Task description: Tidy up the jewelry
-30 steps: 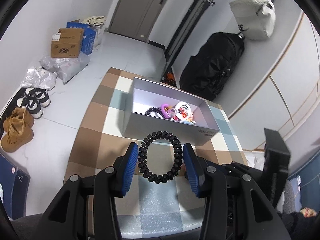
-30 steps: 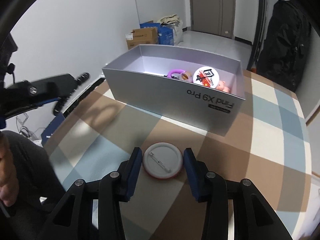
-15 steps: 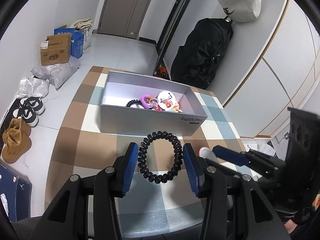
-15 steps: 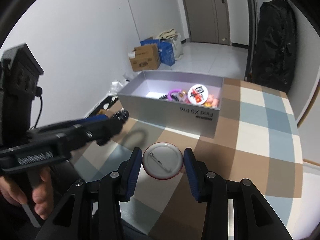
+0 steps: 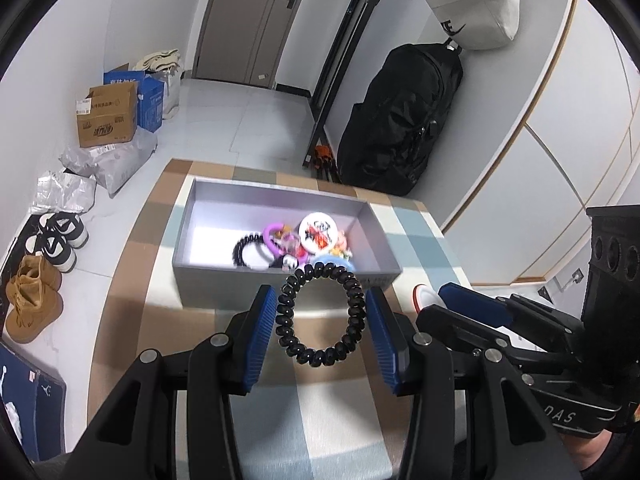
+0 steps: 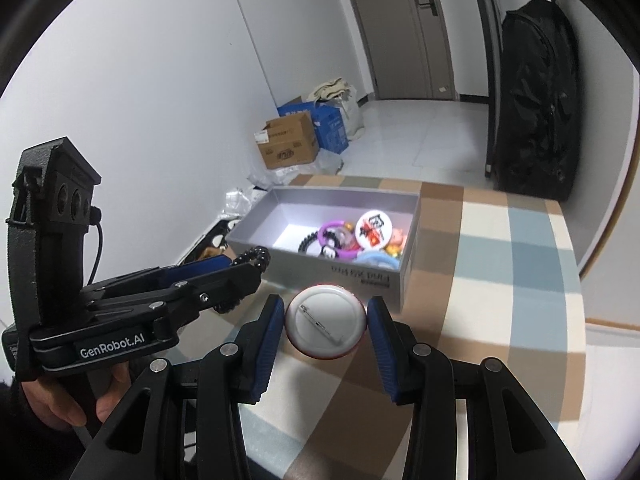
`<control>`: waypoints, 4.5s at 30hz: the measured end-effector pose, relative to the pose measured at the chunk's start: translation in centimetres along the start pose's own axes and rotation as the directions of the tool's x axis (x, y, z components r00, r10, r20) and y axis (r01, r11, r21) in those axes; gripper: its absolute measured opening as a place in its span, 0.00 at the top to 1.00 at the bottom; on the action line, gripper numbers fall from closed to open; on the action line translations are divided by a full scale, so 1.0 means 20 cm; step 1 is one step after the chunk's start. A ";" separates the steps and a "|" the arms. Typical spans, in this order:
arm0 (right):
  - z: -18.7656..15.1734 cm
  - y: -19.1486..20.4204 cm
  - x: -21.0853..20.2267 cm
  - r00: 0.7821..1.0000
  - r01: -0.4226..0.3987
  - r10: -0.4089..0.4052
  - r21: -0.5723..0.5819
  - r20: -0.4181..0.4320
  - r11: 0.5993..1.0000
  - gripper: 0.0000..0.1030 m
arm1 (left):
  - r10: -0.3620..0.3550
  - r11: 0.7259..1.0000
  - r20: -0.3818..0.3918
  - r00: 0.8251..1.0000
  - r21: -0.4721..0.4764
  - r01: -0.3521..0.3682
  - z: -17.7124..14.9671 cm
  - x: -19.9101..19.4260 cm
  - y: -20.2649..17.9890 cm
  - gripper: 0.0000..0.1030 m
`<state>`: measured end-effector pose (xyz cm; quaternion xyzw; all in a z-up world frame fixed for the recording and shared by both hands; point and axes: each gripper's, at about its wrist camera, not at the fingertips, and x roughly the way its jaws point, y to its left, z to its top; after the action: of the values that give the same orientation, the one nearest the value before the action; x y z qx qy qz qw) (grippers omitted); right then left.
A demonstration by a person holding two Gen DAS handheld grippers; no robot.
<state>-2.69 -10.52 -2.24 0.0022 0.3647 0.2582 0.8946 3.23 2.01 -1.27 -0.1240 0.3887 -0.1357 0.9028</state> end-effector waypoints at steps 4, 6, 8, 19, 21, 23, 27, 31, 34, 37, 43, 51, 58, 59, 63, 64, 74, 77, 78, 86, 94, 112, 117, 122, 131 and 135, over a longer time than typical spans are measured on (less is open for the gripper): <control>0.07 -0.03 0.01 1.000 -0.015 0.015 -0.004 0.015 1.000 0.59 | 0.002 1.000 -0.007 1.000 0.001 -0.002 0.05 0.04 0.00 0.61; 0.11 -0.05 0.02 1.000 -0.021 0.021 0.001 0.020 1.000 0.59 | 0.003 1.000 -0.007 1.000 -0.005 -0.003 0.08 0.06 0.01 0.61; 0.16 -0.06 0.05 0.999 -0.029 0.028 0.004 0.026 1.000 0.59 | 0.013 1.000 -0.004 1.000 -0.008 -0.013 0.11 0.07 0.01 0.61; 0.34 -0.17 0.20 0.997 -0.067 0.066 0.029 0.038 0.997 0.59 | 0.014 1.000 -0.034 0.999 -0.018 -0.014 0.24 0.24 0.04 0.61; 0.35 -0.20 0.23 0.997 -0.066 0.064 0.040 0.037 0.997 0.59 | 0.011 1.000 -0.043 0.999 -0.020 -0.012 0.25 0.27 0.05 0.61; 0.36 -0.23 0.27 0.997 -0.078 0.076 0.064 0.025 0.995 0.59 | 0.017 1.000 -0.054 0.998 -0.019 -0.018 0.25 0.29 0.06 0.61; 0.37 -0.26 0.33 0.997 -0.073 0.073 0.069 0.003 0.995 0.59 | 0.001 0.999 -0.075 0.997 -0.044 -0.005 0.26 0.33 0.08 0.61; 0.38 -0.30 0.35 0.996 -0.089 0.090 0.093 -0.005 0.992 0.59 | -0.012 0.998 -0.099 0.995 -0.058 0.007 0.27 0.36 0.09 0.61; 0.38 -0.32 0.38 0.995 -0.098 0.101 0.114 -0.025 0.989 0.59 | -0.017 0.998 -0.111 0.994 -0.069 0.009 0.27 0.38 0.09 0.61; 0.38 -0.33 0.40 0.992 -0.117 0.122 0.132 -0.030 0.984 0.59 | -0.012 0.997 -0.112 0.994 -0.074 0.004 0.27 0.39 0.10 0.61; 0.39 -0.35 0.41 0.988 -0.145 0.151 0.159 -0.029 0.977 0.57 | -0.015 0.994 -0.120 0.993 -0.106 0.002 0.28 0.41 0.12 0.56; 0.39 -0.35 0.37 0.988 -0.153 0.151 0.160 0.023 0.975 0.39 | 0.017 0.992 -0.076 0.997 -0.126 -0.026 0.28 0.38 0.14 0.34; 0.39 -0.36 0.35 0.990 -0.137 0.132 0.150 0.047 0.979 0.35 | 0.062 0.995 -0.065 0.996 -0.073 -0.067 0.28 0.38 0.10 0.33; 0.39 -0.36 0.34 0.991 -0.133 0.127 0.148 0.051 0.980 0.33 | 0.074 0.995 -0.061 0.995 -0.063 -0.077 0.28 0.38 0.10 0.33; 0.38 -0.37 0.30 0.990 -0.124 0.112 0.146 0.085 0.982 0.28 | 0.101 0.993 -0.016 0.995 -0.056 -0.101 0.28 0.33 0.10 0.24; 0.37 -0.37 0.29 0.990 -0.120 0.107 0.143 0.094 0.982 0.26 | 0.112 0.992 0.004 0.994 -0.059 -0.112 0.28 0.30 0.11 0.24; 0.30 -0.28 0.11 0.984 -0.077 0.064 0.073 0.165 0.994 0.08 | 0.223 0.974 0.081 0.971 -0.063 -0.218 0.21 0.14 0.10 0.22; 0.27 -0.26 0.04 0.980 -0.066 0.053 0.062 0.193 0.996 0.02 | 0.231 0.972 0.107 0.967 -0.070 -0.224 0.19 0.07 0.10 0.21; 0.26 -0.25 0.02 0.979 -0.059 0.047 0.055 0.199 0.997 0.01 | 0.234 0.971 0.112 0.966 -0.069 -0.227 0.18 0.05 0.10 0.19; 0.14 -0.21 -0.12 0.972 -0.029 0.016 0.053 0.233 0.998 0.00 | 0.250 0.968 0.173 0.953 -0.055 -0.244 0.07 -0.07 0.04 0.12; 0.02 -0.15 -0.20 0.970 -0.001 -0.005 0.024 0.243 1.000 0.00 | 0.253 0.967 0.212 0.944 -0.020 -0.255 -0.02 -0.14 -0.01 0.11; -0.08 -0.16 -0.22 0.970 -0.018 -0.012 0.121 0.242 0.993 0.00 | 0.283 0.958 0.245 0.928 -0.029 -0.284 -0.11 -0.18 -0.03 0.11; -0.10 -0.15 -0.25 0.966 0.002 -0.029 0.106 0.257 0.994 0.00 | 0.285 0.957 0.257 0.923 -0.030 -0.287 -0.12 -0.20 -0.04 0.11; -0.10 -0.14 -0.25 0.964 0.022 -0.046 0.095 0.261 0.995 0.00 | 0.292 0.955 0.251 0.923 -0.021 -0.296 -0.13 -0.19 -0.05 0.11; -0.12 -0.15 -0.26 0.964 0.022 -0.050 0.107 0.262 0.994 0.00 | 0.292 0.953 0.249 0.923 0.004 -0.302 -0.14 -0.20 -0.06 0.11; -0.11 -0.15 -0.25 0.964 0.025 -0.051 0.103 0.260 0.994 0.00 | 0.289 0.955 0.240 0.926 -0.002 -0.298 -0.14 -0.19 -0.05 0.11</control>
<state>-5.85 -15.82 -1.21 0.0737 0.2553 0.2202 0.9386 -1.50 2.03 -0.24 -0.0643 0.2894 0.0101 0.9550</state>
